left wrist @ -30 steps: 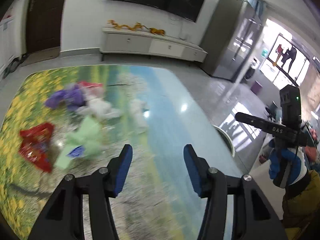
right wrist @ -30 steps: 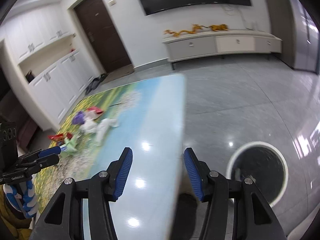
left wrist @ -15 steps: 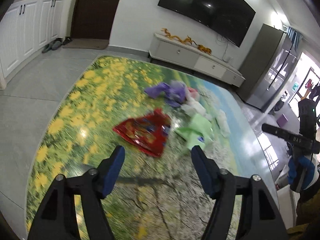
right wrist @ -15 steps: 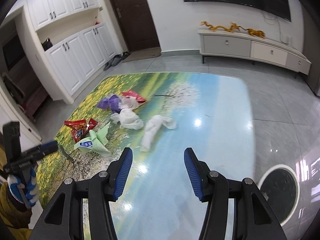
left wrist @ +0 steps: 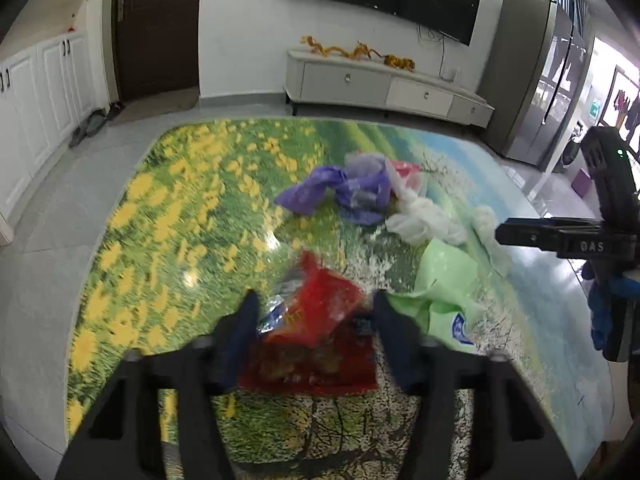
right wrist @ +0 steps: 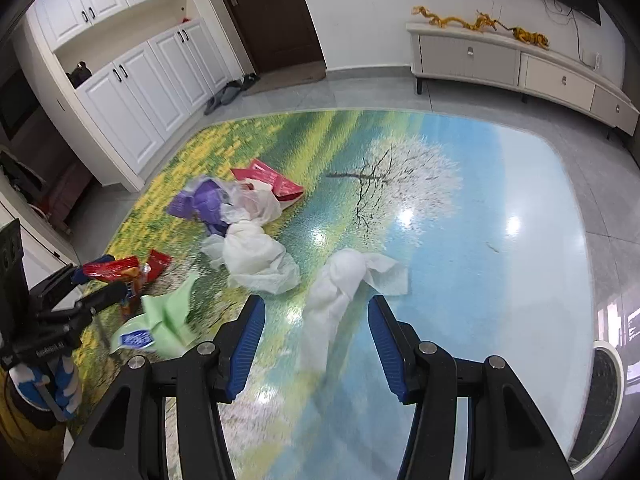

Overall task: Collect trash
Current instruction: 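Grasp a white tissue with the right tool while the left tool grasps the red chip bag, then carry the tissue and red chip bag over the bin and open both tools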

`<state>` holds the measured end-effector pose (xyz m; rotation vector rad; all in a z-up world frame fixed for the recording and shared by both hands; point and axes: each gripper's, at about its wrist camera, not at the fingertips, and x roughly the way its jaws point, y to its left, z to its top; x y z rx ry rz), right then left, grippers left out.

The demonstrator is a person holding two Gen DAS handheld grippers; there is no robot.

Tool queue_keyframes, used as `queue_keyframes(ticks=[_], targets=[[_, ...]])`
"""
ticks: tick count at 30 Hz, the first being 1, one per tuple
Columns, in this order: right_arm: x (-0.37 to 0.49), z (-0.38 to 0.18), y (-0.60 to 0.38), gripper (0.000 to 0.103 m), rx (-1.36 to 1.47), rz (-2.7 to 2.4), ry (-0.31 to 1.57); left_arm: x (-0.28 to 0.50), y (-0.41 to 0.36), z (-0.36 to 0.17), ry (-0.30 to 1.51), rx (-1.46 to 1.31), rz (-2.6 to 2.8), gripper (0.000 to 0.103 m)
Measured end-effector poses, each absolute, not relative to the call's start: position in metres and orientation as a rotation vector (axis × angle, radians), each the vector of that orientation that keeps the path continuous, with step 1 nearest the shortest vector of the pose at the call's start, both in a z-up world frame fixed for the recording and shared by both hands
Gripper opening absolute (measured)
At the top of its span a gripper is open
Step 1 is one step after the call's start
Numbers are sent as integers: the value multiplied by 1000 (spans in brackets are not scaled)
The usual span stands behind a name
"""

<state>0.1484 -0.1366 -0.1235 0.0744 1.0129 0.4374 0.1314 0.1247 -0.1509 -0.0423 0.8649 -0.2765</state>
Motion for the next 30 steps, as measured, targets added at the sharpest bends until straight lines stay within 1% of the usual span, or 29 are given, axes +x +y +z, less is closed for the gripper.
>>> queue_keyframes(ticks=[1, 2, 3, 4, 5, 6, 8, 14, 19, 25, 30], targets=[[152, -128, -135, 51, 77, 437, 1026, 133, 127, -155, 879, -59, -281, 27], [155, -132, -134, 46, 77, 433, 1037, 131, 129, -157, 881, -67, -282, 27], [158, -136, -134, 36, 76, 427, 1046, 131, 130, -157, 878, -72, -282, 21], [160, -140, -135, 32, 80, 426, 1055, 130, 132, -156, 875, -75, -285, 17], [160, -141, -137, 23, 86, 430, 1046, 128, 133, -154, 868, -77, -287, 16], [160, -141, -138, 19, 92, 434, 1050, 127, 134, -150, 856, -77, -286, 16], [156, -140, -143, 16, 108, 453, 1036, 123, 133, -141, 838, -69, -276, 14], [124, -118, -164, 15, 140, 523, 958, 110, 129, -106, 775, -74, -272, 13], [89, -100, -196, 15, 166, 540, 900, 99, 103, -76, 735, -82, -346, 13], [48, -90, -262, 15, 214, 447, 842, 98, 32, -62, 758, -75, -515, 13], [20, -101, -347, 15, 293, 275, 830, 110, -58, -65, 818, -52, -674, 13]])
